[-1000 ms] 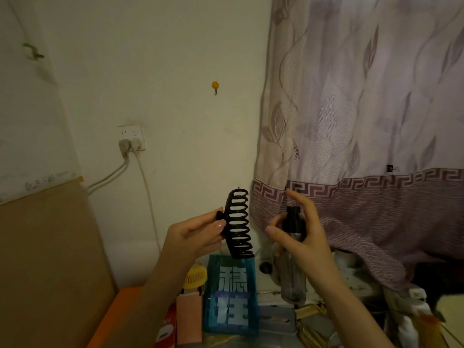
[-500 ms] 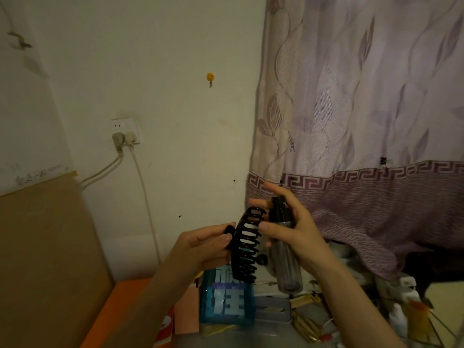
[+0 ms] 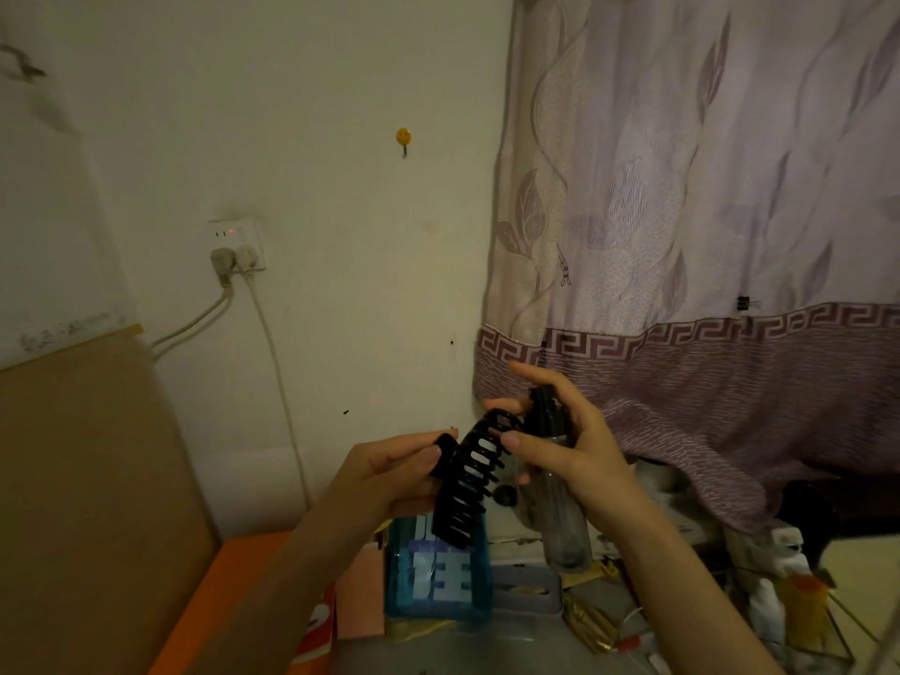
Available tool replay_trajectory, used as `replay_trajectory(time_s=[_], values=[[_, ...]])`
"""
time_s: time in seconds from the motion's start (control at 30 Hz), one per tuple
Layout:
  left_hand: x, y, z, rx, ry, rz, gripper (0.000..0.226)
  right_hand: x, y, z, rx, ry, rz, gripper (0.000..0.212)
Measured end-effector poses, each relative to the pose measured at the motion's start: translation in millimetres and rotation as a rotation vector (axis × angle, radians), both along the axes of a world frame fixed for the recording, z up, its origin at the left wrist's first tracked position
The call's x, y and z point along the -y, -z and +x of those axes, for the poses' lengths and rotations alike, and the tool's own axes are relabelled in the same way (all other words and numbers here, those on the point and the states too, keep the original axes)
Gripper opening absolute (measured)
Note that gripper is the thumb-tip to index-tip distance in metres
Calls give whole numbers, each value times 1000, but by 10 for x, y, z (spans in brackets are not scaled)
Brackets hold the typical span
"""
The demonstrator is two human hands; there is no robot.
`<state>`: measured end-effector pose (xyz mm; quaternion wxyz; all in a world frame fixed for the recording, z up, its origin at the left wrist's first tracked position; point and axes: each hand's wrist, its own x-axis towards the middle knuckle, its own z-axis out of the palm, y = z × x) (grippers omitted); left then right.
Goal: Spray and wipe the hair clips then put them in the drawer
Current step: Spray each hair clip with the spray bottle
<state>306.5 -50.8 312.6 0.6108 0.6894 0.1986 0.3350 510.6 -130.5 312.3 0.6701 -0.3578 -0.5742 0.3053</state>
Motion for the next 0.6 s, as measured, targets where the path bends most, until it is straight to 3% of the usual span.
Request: replay_trajectory(time_s=[0.3, 0.6], values=[[-50, -8, 21, -40, -59, 58, 34, -12, 34, -1, 31, 51, 16, 52], [-57, -33, 15, 34, -211, 210, 43, -93, 130, -42, -155, 187, -46, 43]])
